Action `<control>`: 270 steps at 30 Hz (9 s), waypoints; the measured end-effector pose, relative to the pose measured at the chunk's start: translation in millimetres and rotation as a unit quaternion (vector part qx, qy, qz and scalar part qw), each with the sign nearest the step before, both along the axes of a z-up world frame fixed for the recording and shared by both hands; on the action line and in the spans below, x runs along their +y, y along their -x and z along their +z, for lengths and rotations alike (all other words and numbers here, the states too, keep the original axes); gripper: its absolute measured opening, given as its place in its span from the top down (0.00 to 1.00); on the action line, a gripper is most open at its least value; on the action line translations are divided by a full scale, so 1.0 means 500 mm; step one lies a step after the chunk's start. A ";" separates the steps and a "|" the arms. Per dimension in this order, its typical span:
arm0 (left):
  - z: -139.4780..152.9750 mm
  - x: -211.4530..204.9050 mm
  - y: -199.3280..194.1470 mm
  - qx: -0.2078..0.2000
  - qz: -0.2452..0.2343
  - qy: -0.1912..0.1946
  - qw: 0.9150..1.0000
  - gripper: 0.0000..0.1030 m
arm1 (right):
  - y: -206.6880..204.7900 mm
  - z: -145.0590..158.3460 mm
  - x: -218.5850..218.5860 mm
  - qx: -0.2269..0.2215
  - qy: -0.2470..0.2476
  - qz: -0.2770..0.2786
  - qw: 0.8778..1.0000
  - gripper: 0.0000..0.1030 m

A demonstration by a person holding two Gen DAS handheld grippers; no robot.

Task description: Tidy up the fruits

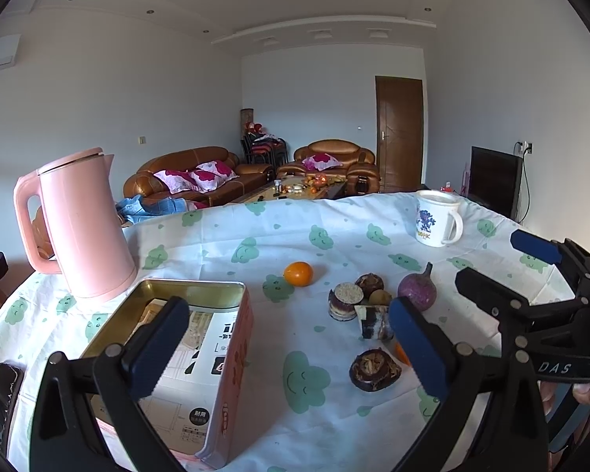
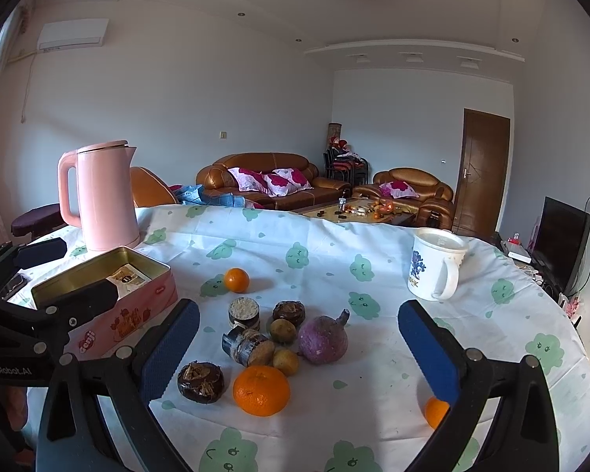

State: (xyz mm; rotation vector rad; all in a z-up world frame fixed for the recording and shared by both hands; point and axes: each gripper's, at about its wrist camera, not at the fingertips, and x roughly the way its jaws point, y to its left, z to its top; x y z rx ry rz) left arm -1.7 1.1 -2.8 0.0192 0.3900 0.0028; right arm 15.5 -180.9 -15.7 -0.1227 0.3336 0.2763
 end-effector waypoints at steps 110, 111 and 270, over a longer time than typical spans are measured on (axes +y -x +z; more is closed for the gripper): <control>-0.097 -0.069 -0.081 0.095 -0.091 0.045 0.990 0.53 | -0.041 -0.113 -0.202 0.076 0.008 0.003 0.997 0.62; -0.097 -0.069 -0.080 0.094 -0.090 0.044 0.991 0.53 | -0.040 -0.113 -0.202 0.074 0.008 0.004 0.997 0.62; -0.113 0.307 -0.096 0.118 0.121 0.029 0.985 0.53 | -0.133 -0.089 0.423 0.080 0.113 0.248 0.959 0.62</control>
